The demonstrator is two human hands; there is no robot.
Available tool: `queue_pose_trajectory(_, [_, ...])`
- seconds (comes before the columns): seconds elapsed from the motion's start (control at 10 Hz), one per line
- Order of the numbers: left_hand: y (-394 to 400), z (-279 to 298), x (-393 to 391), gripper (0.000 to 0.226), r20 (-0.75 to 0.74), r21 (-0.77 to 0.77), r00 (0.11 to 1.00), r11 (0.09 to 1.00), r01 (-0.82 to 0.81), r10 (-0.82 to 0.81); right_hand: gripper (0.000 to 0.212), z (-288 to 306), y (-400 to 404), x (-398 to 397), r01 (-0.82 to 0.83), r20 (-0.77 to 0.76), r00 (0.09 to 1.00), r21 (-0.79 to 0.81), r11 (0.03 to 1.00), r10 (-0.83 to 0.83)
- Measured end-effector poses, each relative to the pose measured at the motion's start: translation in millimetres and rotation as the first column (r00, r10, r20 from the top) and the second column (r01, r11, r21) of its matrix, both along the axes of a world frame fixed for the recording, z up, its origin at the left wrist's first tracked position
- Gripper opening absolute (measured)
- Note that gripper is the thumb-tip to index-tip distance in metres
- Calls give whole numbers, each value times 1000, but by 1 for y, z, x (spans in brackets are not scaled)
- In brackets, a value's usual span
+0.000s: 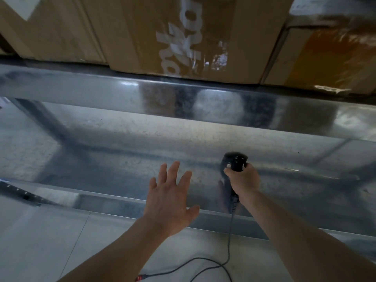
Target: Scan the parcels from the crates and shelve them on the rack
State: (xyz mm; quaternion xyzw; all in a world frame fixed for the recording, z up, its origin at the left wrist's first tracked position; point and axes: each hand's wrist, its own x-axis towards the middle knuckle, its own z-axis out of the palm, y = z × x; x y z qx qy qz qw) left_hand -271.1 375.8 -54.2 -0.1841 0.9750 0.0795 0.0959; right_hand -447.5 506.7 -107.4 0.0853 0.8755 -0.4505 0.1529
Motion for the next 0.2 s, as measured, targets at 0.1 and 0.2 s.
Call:
queue_pose_trajectory(0.1, [4, 3, 4, 88, -6, 7, 1000, 1000, -2, 2, 34, 1, 3, 4, -31, 16, 999, 26, 999, 31])
queue_pose_trajectory(0.2, [7, 9, 7, 87, 15, -4, 1000, 1000, 7, -7, 37, 0, 5, 7, -36, 9, 999, 50, 998, 36])
